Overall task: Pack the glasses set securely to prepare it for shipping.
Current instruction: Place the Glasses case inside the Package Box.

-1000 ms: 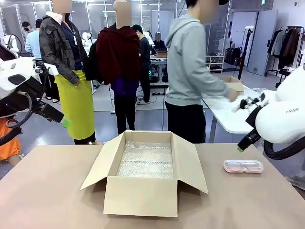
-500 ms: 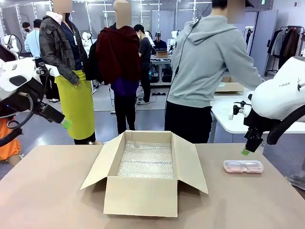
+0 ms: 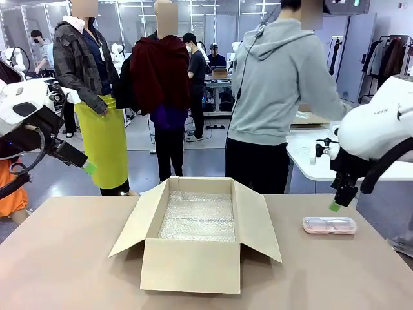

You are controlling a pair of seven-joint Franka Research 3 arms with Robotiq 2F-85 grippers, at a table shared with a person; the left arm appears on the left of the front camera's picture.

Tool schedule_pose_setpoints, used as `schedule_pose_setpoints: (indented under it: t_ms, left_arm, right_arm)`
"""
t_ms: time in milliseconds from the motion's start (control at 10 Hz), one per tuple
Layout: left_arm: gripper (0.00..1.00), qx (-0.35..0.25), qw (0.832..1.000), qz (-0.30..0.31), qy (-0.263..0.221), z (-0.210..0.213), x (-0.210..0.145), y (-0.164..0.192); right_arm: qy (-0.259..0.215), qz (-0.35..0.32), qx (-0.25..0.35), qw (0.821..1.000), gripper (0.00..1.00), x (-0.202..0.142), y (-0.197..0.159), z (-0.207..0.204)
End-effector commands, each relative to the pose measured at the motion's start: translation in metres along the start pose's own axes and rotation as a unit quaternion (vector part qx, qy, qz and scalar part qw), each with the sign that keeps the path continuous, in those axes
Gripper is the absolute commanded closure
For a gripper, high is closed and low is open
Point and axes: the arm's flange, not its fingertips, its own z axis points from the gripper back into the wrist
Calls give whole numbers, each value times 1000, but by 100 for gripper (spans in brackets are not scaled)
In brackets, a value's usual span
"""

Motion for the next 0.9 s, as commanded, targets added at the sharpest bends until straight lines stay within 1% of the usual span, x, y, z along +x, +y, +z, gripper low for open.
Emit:
schedule_pose_setpoints:
  t_ms: [0, 100, 200, 400, 500, 600, 800]
  left_arm:
    - [0, -3, 1000, 0, -3, 2, 0, 1]
    - [0, -3, 1000, 0, -3, 2, 0, 1]
    - [0, -3, 1000, 0, -3, 2, 0, 1]
    - [0, -3, 1000, 0, -3, 2, 0, 1]
    - [0, -3, 1000, 0, -3, 2, 0, 1]
    - [0, -3, 1000, 0, -3, 2, 0, 1]
    - [0, -3, 1000, 0, -3, 2, 0, 1]
  right_arm:
    - [19, 115, 78, 990, 0, -1, -36, -12]
    - [47, 128, 76, 988, 0, 0, -48, -29]
    - [38, 130, 83, 987, 0, 1, -58, -44]
    - [39, 123, 99, 987, 0, -3, -71, -72]
    - [37, 128, 104, 986, 0, -6, -75, -83]
    - [46, 135, 114, 983, 0, -9, -79, -95]
    - [38, 155, 121, 980, 0, -14, -86, -120]
